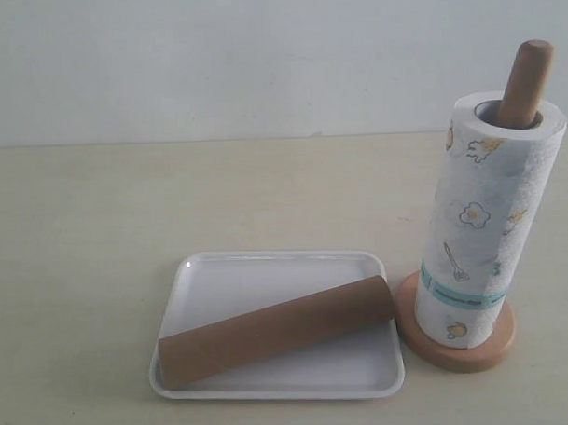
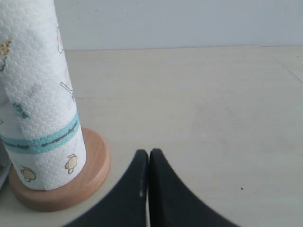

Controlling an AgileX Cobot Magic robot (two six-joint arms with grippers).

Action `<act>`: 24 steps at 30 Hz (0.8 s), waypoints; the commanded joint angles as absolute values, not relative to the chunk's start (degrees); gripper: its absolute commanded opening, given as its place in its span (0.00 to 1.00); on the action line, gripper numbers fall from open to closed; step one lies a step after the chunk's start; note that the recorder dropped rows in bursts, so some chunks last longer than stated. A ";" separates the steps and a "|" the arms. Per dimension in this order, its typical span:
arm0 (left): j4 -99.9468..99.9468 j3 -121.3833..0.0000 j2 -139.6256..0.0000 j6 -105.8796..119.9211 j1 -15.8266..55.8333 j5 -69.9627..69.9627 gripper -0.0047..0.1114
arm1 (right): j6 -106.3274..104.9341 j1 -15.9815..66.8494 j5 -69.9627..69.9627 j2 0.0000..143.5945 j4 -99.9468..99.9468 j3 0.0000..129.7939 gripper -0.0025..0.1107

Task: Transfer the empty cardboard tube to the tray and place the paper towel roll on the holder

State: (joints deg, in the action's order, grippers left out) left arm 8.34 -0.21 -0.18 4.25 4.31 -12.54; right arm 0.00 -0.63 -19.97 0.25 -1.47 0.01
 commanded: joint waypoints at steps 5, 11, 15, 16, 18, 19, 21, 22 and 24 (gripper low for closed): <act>7.82 0.00 0.00 2.48 2.92 -16.71 0.08 | 0.00 -0.49 -19.89 0.00 -1.19 0.00 0.02; 8.12 0.00 0.00 2.48 2.92 -16.71 0.08 | 0.00 -0.49 -19.89 0.00 -1.19 0.00 0.02; 8.12 0.00 0.00 2.48 2.92 -16.71 0.08 | 0.00 -0.49 -19.89 0.00 -1.19 0.00 0.02; 8.12 0.00 0.00 2.48 2.92 -16.71 0.08 | 0.00 -0.49 -19.89 0.00 -1.19 0.00 0.02; 8.12 0.00 0.00 2.48 2.92 -16.71 0.08 | 0.00 -0.49 -19.89 0.00 -1.19 0.00 0.02; 8.12 0.00 0.00 2.48 2.92 -16.71 0.08 | 0.00 -0.49 -19.89 0.00 -1.19 0.00 0.02; 8.12 0.00 0.00 2.48 2.92 -16.71 0.08 | 0.00 -0.49 -19.89 0.00 -1.19 0.00 0.02; 8.12 0.00 0.00 2.48 2.92 -16.71 0.08 | 0.00 -0.49 -19.89 0.00 -1.19 0.00 0.02; 8.12 0.00 0.00 2.48 2.92 -16.71 0.08 | 0.00 -0.49 -19.89 0.00 -1.19 0.00 0.02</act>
State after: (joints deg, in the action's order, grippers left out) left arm 7.97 -0.21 -0.18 2.97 3.06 -16.47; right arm 0.00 -0.63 -20.14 0.25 -1.47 0.01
